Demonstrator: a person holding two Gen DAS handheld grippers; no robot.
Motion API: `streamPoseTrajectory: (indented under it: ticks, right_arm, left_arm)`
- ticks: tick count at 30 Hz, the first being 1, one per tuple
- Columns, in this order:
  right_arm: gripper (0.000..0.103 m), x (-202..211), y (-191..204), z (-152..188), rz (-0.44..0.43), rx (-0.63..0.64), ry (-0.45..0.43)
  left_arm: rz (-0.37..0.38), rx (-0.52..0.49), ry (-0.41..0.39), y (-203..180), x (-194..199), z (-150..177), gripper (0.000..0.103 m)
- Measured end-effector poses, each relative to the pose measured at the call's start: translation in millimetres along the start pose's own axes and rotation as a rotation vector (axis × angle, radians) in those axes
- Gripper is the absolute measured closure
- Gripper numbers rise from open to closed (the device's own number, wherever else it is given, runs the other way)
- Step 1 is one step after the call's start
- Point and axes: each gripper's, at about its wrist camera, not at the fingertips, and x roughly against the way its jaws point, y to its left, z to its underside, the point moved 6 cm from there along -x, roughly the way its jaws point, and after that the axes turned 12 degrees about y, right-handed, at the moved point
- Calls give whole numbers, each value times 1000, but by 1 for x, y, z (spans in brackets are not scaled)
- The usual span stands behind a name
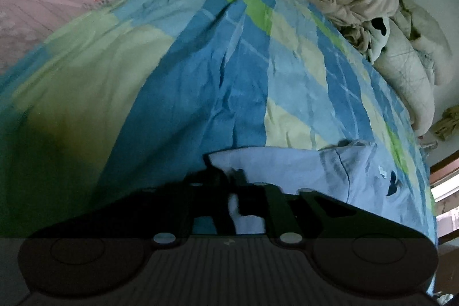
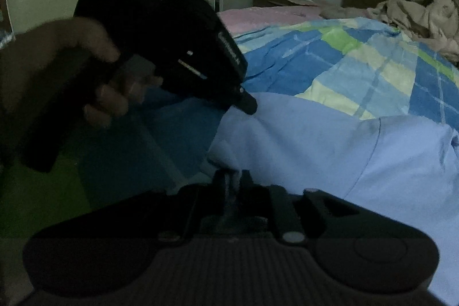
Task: Fold clothes
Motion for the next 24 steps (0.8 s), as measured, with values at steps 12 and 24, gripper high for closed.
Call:
streamPoseTrajectory:
  ticks: [12,24]
  right_arm:
    - [67,105,-88,44,34,-262,-85]
    - [66,233,-237,211,263,-774,-118]
  left_arm:
    - [-102,-119,-55,-73,44,44,35]
    - [-60,-389,40,-251,-1,104,34]
